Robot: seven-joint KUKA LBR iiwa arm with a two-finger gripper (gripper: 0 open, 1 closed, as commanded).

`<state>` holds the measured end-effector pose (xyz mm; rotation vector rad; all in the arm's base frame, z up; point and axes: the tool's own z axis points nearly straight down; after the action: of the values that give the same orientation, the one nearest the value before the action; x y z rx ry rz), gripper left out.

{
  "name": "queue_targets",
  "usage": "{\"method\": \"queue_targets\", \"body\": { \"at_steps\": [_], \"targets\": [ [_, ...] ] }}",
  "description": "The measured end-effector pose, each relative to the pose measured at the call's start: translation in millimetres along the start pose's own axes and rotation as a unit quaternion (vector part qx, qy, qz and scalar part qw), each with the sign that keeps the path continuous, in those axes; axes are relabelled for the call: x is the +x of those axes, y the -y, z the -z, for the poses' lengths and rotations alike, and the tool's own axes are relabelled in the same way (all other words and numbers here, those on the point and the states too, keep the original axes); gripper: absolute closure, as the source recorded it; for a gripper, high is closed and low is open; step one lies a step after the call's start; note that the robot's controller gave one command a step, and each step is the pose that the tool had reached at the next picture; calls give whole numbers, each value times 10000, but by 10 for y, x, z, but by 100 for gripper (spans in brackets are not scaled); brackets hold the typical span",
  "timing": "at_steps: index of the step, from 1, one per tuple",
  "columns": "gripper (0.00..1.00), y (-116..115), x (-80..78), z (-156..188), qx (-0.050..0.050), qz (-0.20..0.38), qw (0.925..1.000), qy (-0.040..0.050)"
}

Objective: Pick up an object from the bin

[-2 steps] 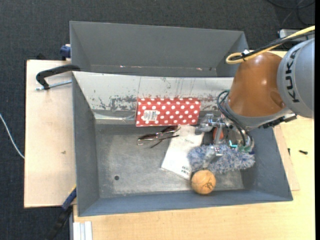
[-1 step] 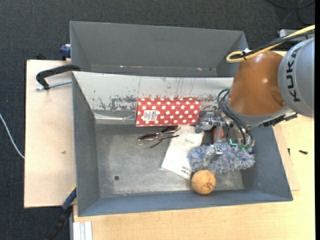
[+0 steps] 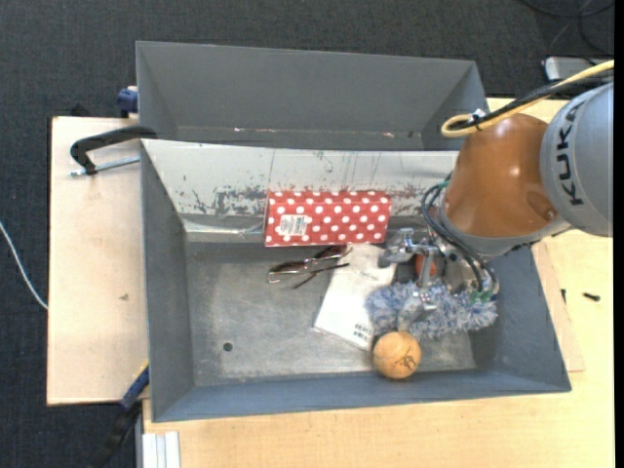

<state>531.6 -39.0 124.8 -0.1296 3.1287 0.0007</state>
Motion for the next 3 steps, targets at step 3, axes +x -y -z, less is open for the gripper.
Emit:
{"method": "queue_targets", "body": {
  "at_steps": [3],
  "targets": [
    [0, -220, 54, -246, 26, 2177, 9759, 184]
  ]
}}
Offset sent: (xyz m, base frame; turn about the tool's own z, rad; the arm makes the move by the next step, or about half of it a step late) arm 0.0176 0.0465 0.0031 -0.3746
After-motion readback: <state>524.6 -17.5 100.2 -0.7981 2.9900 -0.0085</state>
